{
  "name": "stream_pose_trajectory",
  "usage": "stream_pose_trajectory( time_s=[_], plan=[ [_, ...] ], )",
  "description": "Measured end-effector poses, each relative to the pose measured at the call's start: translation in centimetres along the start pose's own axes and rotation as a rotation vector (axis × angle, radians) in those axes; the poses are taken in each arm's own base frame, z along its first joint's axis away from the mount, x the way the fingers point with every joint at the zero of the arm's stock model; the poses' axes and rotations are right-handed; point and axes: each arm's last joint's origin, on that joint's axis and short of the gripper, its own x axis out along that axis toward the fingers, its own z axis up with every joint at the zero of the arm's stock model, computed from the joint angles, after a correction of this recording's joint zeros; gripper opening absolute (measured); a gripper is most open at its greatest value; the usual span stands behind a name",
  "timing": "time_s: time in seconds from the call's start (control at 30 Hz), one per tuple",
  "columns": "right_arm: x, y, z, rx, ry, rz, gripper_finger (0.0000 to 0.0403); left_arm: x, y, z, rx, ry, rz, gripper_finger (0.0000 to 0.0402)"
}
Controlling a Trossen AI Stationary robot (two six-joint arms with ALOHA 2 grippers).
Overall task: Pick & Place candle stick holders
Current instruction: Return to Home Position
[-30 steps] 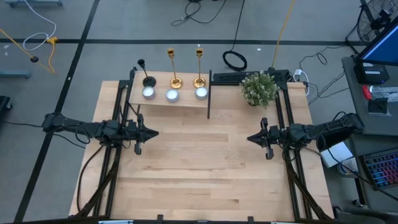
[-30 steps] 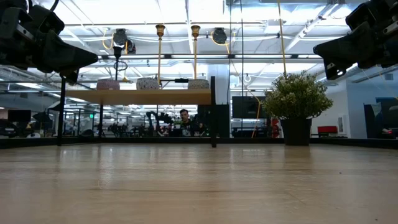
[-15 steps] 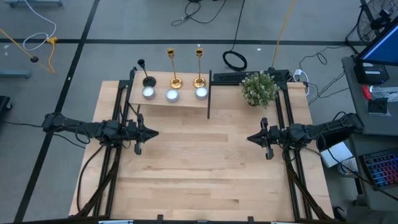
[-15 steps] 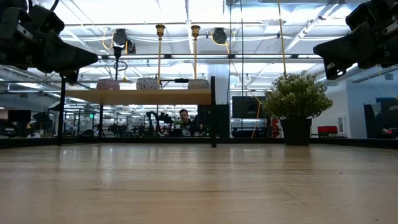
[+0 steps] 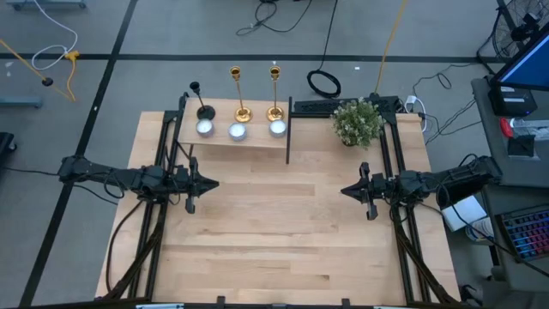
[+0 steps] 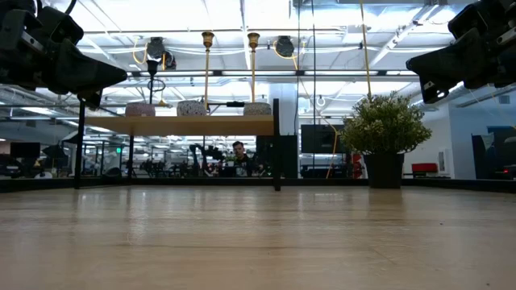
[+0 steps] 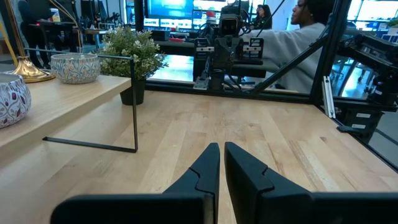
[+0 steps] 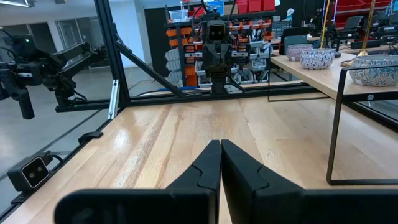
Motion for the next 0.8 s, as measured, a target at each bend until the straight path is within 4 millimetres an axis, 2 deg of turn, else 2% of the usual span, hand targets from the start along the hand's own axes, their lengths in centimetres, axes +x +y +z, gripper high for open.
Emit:
stream_pose_trajectory(
  time_s=[0.8],
  plan=[
    [0.00, 0.00, 0.00, 0.000, 0.000, 0.000, 0.0004, 0.00, 0.00, 0.00, 0.000, 0.000, 0.000, 0.0031]
  ],
)
